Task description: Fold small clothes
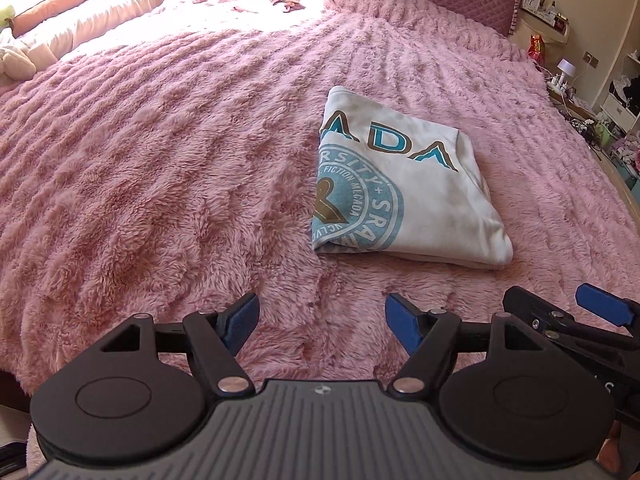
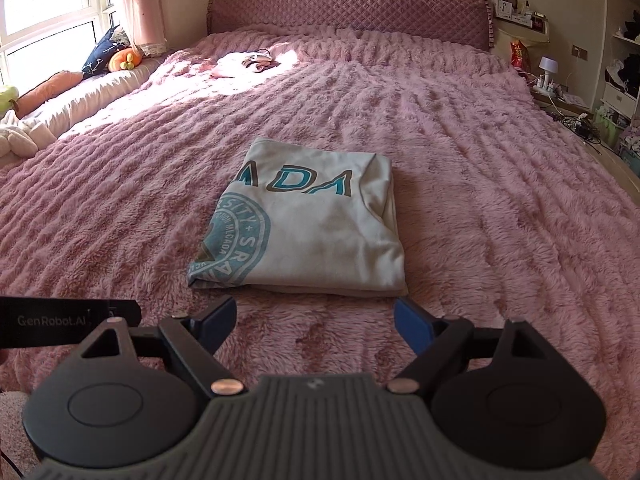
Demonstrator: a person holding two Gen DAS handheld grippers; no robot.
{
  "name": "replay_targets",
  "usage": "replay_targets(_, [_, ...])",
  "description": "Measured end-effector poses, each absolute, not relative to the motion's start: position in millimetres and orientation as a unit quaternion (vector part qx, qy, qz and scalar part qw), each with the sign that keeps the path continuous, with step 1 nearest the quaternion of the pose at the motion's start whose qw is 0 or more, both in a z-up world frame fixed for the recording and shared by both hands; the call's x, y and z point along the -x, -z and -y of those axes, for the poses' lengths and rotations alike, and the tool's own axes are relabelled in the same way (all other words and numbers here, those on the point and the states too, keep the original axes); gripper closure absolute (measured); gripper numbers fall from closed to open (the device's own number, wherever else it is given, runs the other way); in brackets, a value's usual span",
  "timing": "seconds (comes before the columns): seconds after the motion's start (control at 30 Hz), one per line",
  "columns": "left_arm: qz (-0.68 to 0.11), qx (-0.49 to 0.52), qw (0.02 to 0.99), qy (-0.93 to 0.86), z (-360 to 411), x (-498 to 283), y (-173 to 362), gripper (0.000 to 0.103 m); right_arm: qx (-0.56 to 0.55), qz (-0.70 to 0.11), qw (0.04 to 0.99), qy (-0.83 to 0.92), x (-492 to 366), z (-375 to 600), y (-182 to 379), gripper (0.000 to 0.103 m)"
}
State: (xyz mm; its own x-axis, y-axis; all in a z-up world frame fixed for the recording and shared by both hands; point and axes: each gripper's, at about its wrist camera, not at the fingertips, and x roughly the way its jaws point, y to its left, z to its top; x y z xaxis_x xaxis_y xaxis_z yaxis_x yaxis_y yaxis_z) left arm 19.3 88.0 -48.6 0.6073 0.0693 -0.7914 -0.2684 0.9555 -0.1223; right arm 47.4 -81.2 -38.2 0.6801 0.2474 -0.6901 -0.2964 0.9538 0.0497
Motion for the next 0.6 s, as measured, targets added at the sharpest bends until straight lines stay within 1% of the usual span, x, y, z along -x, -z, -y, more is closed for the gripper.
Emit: replay_targets(0.6, [-0.443,0.09,0.887,-0.092,-78,-26,51,0.019,0.029,-0.38,0.913,-0.146,-50,75,36,0.021])
